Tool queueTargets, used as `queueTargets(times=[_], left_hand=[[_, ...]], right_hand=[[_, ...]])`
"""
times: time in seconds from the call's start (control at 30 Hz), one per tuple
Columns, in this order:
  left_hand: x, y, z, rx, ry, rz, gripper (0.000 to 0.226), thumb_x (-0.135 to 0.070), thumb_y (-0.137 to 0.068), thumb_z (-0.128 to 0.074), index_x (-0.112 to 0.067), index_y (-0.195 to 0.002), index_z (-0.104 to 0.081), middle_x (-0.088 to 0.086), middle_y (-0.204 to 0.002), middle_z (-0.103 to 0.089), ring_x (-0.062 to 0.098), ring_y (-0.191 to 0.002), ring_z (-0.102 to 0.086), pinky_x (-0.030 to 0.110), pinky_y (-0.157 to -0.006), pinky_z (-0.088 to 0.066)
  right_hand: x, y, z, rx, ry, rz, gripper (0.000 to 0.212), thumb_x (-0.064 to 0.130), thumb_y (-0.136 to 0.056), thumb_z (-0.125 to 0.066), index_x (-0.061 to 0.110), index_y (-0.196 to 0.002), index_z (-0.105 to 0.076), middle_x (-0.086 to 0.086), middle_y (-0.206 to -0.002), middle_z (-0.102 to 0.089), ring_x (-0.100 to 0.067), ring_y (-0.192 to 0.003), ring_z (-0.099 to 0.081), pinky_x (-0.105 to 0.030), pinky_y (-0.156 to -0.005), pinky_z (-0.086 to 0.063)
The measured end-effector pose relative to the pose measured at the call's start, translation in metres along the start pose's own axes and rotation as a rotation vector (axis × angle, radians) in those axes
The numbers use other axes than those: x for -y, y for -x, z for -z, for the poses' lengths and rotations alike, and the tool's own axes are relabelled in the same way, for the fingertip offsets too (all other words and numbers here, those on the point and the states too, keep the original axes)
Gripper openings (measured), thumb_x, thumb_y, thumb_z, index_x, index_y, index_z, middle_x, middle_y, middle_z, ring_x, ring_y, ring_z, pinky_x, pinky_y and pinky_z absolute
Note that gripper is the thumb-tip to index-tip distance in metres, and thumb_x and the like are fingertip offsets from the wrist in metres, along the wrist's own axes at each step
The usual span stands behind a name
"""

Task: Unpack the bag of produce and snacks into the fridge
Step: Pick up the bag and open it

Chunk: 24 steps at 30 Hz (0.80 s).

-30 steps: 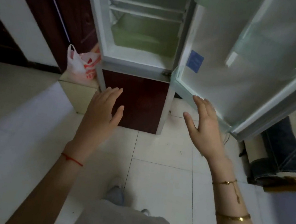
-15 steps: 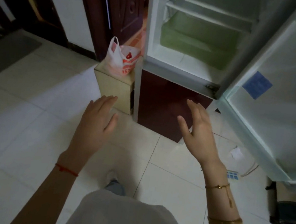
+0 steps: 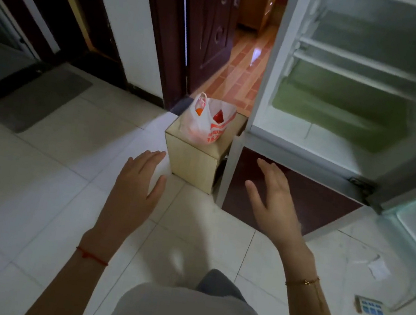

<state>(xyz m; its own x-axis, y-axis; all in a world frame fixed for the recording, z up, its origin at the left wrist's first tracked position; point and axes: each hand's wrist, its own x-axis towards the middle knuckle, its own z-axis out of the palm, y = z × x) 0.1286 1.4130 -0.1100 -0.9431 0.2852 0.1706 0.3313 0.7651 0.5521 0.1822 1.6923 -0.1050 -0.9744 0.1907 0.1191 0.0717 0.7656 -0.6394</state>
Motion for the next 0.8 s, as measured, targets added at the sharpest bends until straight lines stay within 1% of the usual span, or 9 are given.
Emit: queueTargets(times=[0.07, 0.23, 0.3, 0.37, 0.47, 0.57, 0.67, 0.73, 0.8], left_hand=[[0.010, -0.024, 0.000, -0.002, 0.002, 0.006, 0.053, -0.037, -0.099, -0.038, -0.014, -0.147, -0.043, 0.004, -0.152, -0.045, 0.017, -0.145, -0.034, 0.037, -0.123, -0.016], [0.032, -0.085, -0.004, -0.003, 0.009, 0.027, 0.055, -0.038, -0.099, -0.038, -0.012, -0.147, -0.044, 0.007, -0.151, -0.046, 0.021, -0.144, -0.036, 0.045, -0.121, -0.025], [0.040, -0.111, -0.007, -0.006, 0.008, 0.034, 0.055, -0.038, -0.099, -0.038, -0.012, -0.147, -0.044, 0.008, -0.151, -0.047, 0.022, -0.144, -0.037, 0.050, -0.119, -0.030], [0.047, -0.139, -0.010, -0.007, 0.002, 0.037, 0.055, -0.039, -0.099, -0.037, -0.013, -0.147, -0.043, 0.007, -0.151, -0.046, 0.022, -0.144, -0.038, 0.049, -0.119, -0.029], [0.057, -0.183, -0.016, -0.022, 0.001, 0.045, 0.052, -0.037, -0.100, -0.039, -0.015, -0.146, -0.043, 0.007, -0.150, -0.048, 0.022, -0.142, -0.040, 0.051, -0.116, -0.035], [0.062, -0.228, -0.021, -0.035, 0.016, 0.054, 0.050, -0.036, -0.100, -0.040, -0.015, -0.146, -0.044, 0.007, -0.148, -0.049, 0.022, -0.140, -0.042, 0.051, -0.114, -0.037], [0.067, -0.269, -0.031, -0.035, 0.009, 0.061, 0.047, -0.033, -0.102, -0.044, -0.014, -0.145, -0.045, 0.008, -0.146, -0.051, 0.023, -0.138, -0.045, 0.049, -0.114, -0.038], [0.070, -0.291, -0.037, -0.009, 0.013, 0.068, 0.053, -0.042, -0.100, -0.040, -0.013, -0.143, -0.047, 0.008, -0.145, -0.053, 0.024, -0.136, -0.047, 0.040, -0.114, -0.036], [0.072, -0.313, -0.043, 0.005, 0.015, 0.060, 0.066, -0.057, -0.095, -0.031, -0.013, -0.140, -0.051, 0.008, -0.141, -0.057, 0.024, -0.131, -0.053, 0.032, -0.109, -0.035]], right_hand=[[0.001, -0.024, -0.009, 0.009, 0.003, -0.001, 0.056, 0.038, -0.099, -0.048, 0.015, -0.149, -0.036, -0.001, -0.153, -0.038, -0.016, -0.146, -0.025, -0.040, -0.120, -0.026], [0.000, -0.086, -0.031, 0.044, 0.002, 0.013, 0.056, 0.041, -0.099, -0.047, 0.017, -0.148, -0.036, -0.001, -0.151, -0.040, -0.016, -0.142, -0.032, -0.043, -0.116, -0.033], [-0.001, -0.115, -0.038, 0.054, -0.004, 0.013, 0.056, 0.041, -0.098, -0.047, 0.018, -0.148, -0.035, -0.001, -0.152, -0.039, -0.016, -0.143, -0.032, -0.041, -0.118, -0.031], [0.000, -0.147, -0.045, 0.072, -0.003, 0.022, 0.056, 0.041, -0.098, -0.047, 0.018, -0.149, -0.035, -0.001, -0.152, -0.039, -0.016, -0.143, -0.031, -0.037, -0.119, -0.028], [0.001, -0.195, -0.052, 0.093, -0.019, 0.055, 0.049, 0.035, -0.100, -0.048, 0.020, -0.146, -0.038, 0.001, -0.148, -0.043, -0.014, -0.138, -0.036, -0.030, -0.115, -0.029], [0.000, -0.243, -0.058, 0.087, -0.061, 0.085, 0.043, 0.028, -0.100, -0.051, 0.016, -0.141, -0.045, -0.001, -0.137, -0.051, -0.017, -0.124, -0.049, -0.038, -0.108, -0.042], [-0.008, -0.286, -0.068, 0.113, -0.061, 0.091, 0.043, 0.031, -0.100, -0.050, 0.017, -0.140, -0.045, -0.002, -0.141, -0.048, -0.018, -0.122, -0.051, -0.041, -0.103, -0.047], [-0.013, -0.311, -0.074, 0.134, -0.056, 0.077, 0.046, 0.033, -0.099, -0.049, 0.020, -0.143, -0.041, -0.001, -0.145, -0.044, -0.020, -0.122, -0.051, -0.040, -0.103, -0.048], [-0.019, -0.335, -0.082, 0.148, -0.028, 0.068, 0.048, 0.034, -0.099, -0.049, 0.020, -0.144, -0.039, -0.002, -0.147, -0.041, -0.022, -0.120, -0.054, -0.042, -0.102, -0.049]])
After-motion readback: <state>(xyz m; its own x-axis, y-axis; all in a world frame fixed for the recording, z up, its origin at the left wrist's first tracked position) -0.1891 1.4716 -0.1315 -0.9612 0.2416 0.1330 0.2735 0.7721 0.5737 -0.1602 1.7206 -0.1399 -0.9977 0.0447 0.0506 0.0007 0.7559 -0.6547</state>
